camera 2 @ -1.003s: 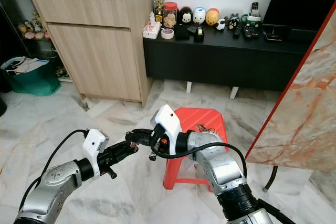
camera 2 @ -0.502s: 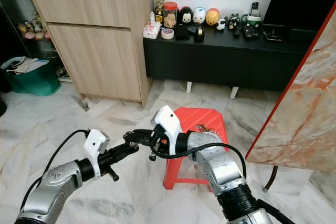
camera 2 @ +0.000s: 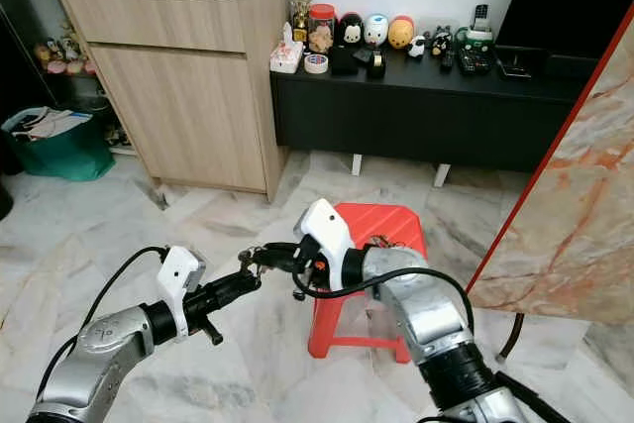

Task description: Hang keys on a hook

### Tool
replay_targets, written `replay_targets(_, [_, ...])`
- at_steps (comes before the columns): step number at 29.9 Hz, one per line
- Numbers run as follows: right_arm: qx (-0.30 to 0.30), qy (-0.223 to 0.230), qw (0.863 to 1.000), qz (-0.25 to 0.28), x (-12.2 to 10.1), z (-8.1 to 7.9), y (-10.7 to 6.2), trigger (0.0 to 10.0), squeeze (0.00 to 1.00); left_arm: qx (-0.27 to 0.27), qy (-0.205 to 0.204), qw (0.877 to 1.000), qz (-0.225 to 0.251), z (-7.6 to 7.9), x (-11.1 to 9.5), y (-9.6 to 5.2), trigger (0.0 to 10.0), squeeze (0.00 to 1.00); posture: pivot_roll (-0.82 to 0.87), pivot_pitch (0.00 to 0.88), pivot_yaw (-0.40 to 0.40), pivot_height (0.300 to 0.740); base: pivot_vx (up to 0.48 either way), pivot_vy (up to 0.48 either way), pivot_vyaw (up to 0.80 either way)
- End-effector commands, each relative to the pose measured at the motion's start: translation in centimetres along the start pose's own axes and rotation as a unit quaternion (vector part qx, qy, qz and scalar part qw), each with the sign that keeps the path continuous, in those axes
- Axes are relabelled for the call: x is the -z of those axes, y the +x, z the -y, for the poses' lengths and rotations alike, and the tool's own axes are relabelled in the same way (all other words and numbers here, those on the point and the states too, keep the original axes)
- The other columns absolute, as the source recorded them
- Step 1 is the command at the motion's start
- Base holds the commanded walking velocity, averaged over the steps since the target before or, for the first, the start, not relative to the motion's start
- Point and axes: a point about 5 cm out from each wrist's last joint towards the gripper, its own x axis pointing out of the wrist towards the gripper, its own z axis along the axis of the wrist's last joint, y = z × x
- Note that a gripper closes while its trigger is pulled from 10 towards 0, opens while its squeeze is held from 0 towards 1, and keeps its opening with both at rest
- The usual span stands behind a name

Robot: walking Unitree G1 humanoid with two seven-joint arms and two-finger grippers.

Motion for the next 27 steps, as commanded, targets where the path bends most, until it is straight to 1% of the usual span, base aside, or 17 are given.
replay_targets(1, [0.027, -0.007, 1.000, -0.005, -0.1, 1.2, -1.1, 10.0, 0.00, -0.023, 0.004, 1.000, -0.012, -1.0, 0.3, -1.0, 0.0, 0.00, 0.05, 0.029, -0.043, 0.740, 0.000, 0.000, 0.00])
replay_targets(13, [0.046, -0.006, 0.999, -0.029, 1.1, 1.9, -1.9, 10.0, 0.00, -0.029, 0.002, 0.999, -0.012, -1.0, 0.4, -1.2, 0.0, 0.00, 0.05, 0.029, -0.041, 0.740, 0.000, 0.000, 0.00])
replay_targets(18, [0.049, -0.006, 0.998, -0.036, 1.4, 2.1, -2.1, 10.0, 0.00, -0.033, 0.003, 0.999, -0.012, -1.2, 0.3, -1.2, 0.0, 0.00, 0.05, 0.030, -0.041, 0.740, 0.000, 0.000, 0.00])
replay_targets(22, [0.056, -0.008, 0.997, -0.055, 2.2, 2.3, -2.4, 10.0, 0.00, -0.037, 0.004, 0.999, -0.012, -1.4, 0.3, -1.4, 0.0, 0.00, 0.05, 0.030, -0.041, 0.740, 0.000, 0.000, 0.00])
replay_targets(27, [0.055, -0.004, 0.997, -0.058, 2.5, 2.2, -2.4, 10.0, 0.00, -0.039, 0.004, 0.999, -0.011, -1.4, 0.3, -1.4, 0.0, 0.00, 0.05, 0.030, -0.042, 0.740, 0.000, 0.000, 0.00])
